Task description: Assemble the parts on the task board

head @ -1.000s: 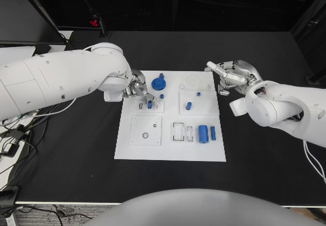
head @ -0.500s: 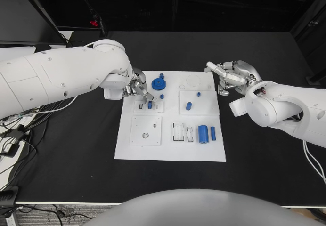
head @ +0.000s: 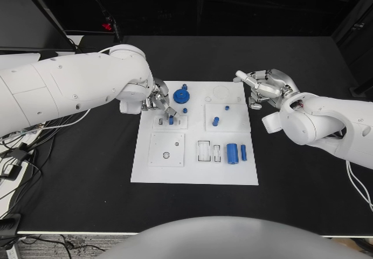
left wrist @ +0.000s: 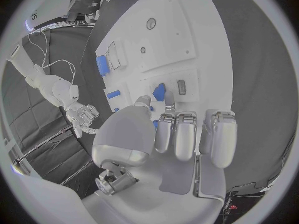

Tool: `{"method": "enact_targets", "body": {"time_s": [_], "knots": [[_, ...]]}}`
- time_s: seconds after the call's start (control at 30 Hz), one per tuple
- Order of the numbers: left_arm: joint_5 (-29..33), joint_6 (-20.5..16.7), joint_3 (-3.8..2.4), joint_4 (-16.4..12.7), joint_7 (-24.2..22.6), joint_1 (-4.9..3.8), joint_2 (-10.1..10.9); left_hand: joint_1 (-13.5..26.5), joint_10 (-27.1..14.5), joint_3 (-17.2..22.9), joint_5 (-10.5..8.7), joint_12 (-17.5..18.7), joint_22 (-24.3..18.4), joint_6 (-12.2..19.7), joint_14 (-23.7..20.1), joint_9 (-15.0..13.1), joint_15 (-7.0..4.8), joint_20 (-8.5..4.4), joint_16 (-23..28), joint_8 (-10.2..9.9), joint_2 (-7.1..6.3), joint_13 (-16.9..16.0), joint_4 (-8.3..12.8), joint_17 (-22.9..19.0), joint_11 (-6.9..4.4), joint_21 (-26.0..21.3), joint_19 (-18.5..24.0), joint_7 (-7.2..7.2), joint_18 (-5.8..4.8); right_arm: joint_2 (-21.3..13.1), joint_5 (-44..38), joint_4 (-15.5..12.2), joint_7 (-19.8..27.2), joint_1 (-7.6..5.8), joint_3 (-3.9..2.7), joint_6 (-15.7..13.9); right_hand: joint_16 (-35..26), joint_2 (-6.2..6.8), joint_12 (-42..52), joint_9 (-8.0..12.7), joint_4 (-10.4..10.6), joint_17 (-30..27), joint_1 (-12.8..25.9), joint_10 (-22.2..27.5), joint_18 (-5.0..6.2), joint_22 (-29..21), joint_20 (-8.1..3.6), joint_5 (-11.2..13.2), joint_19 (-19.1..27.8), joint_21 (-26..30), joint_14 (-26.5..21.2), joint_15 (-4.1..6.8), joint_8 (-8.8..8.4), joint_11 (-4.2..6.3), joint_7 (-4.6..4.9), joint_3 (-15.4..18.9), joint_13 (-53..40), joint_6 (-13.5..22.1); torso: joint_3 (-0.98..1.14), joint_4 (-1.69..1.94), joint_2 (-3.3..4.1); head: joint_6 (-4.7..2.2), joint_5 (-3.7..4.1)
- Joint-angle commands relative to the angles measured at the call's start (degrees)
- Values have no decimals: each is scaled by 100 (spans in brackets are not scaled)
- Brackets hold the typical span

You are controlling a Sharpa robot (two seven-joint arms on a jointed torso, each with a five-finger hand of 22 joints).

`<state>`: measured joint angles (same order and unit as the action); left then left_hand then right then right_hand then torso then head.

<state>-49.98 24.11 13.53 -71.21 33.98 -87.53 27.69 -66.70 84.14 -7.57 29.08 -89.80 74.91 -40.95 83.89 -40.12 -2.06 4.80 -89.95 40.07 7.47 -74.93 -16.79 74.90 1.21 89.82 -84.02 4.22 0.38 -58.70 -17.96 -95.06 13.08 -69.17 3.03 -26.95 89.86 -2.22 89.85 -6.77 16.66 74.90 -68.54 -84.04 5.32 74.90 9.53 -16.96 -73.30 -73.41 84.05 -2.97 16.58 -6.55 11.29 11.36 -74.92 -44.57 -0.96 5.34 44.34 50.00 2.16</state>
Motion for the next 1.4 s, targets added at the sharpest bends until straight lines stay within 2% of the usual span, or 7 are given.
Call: {"method": "enact_targets", "body": {"time_s": [0.03, 0.47, 0.73, 1.03, 1.23, 1.3, 1.4], "knots": [[-19, 127, -3, 30, -6, -10, -27, -128, 586, 64, 55, -20, 1509, -51, 611, 20, -19, -16, -5, -51, -9, -1507, 8, 1510, -44, 18, -598, -11, -38, -1, 9, -11, 28, -6, -3, -7, 14, -36, 15, -7, -3, 1510, 7, -596, 22, 333, 9, -32, 27, 29, 595, -39, 38, -33, -15, 26, -1508, 37, 2, 1, 2, 0, 1], [-19, 199, -3, 109, 56, -9, -80, -351, 586, 198, 117, -20, 1509, -79, 611, 57, -32, -30, -5, -99, 40, -1507, 5, 1510, -57, 18, -598, -22, -38, -6, 9, -18, 25, -5, -3, -15, 14, -36, 15, -7, -3, 1510, 7, -596, 22, 333, 9, -32, 27, 29, 595, -39, 38, -33, -15, 26, -1508, 37, 1, 0, 1, 0, 14], [-19, 299, -3, 168, 87, -8, -114, -171, 586, 109, -17, -20, 1509, -127, 611, 85, -23, -31, -5, -133, 8, -1507, -12, 1510, -33, 18, -598, 7, -38, -10, 9, -21, 12, -5, -2, -26, 14, -49, 15, -10, -6, 1510, 2, -596, 22, 335, 10, -45, 24, 31, 595, -39, 62, -34, -15, 34, -1508, 52, 1, 1, 0, 0, 22], [-19, 383, -3, 204, 70, -6, -159, 74, 586, -57, -526, -20, 1509, -179, 611, 98, -10, -20, -5, -155, 8, -1507, -1, 1510, -20, 18, -598, 16, -38, -5, 9, -18, 8, -5, -2, -32, 14, -49, 15, -10, -6, 1510, 2, -596, 22, 335, 10, -45, 24, 31, 595, -39, 62, -34, -15, 34, -1508, 52, 1, 3, -2, 0, 33], [-19, 409, -3, 209, 59, -4, -171, -55, 586, -55, -704, -20, 1509, -189, 611, 91, -15, -20, -5, -152, 8, -1507, 12, 1510, -31, 18, -598, 5, -38, -6, 9, -20, 8, -4, -2, -36, 14, -49, 15, -10, -6, 1510, 2, -596, 22, 335, 10, -45, 24, 31, 595, -39, 62, -34, -15, 34, -1508, 52, 2, 6, 0, 0, 37], [-19, 416, -3, 209, 56, -3, -176, -145, 586, -58, -908, -20, 1509, -197, 611, 86, -20, -23, -5, -151, 17, -1507, 8, 1510, -32, 18, -598, 2, -38, -3, 9, -19, 8, -4, -2, -35, 14, -49, 15, -10, -6, 1510, 2, -596, 22, 335, 10, -45, 24, 31, 595, -39, 62, -34, -15, 34, -1508, 52, 2, 4, -1, 0, 38], [-19, 426, -3, 210, 60, -2, -182, -291, 586, -26, -1015, -20, 1509, -198, 611, 82, -25, -26, -5, -151, 51, -1507, 18, 1510, -42, 18, -598, -8, -38, -3, 9, -19, 8, -4, -2, -35, 14, -49, 15, -10, -6, 1510, 2, -596, 22, 335, 10, -45, 24, 31, 595, -39, 62, -34, -15, 34, -1508, 52, 1, 3, 1, 0, 42]]}}
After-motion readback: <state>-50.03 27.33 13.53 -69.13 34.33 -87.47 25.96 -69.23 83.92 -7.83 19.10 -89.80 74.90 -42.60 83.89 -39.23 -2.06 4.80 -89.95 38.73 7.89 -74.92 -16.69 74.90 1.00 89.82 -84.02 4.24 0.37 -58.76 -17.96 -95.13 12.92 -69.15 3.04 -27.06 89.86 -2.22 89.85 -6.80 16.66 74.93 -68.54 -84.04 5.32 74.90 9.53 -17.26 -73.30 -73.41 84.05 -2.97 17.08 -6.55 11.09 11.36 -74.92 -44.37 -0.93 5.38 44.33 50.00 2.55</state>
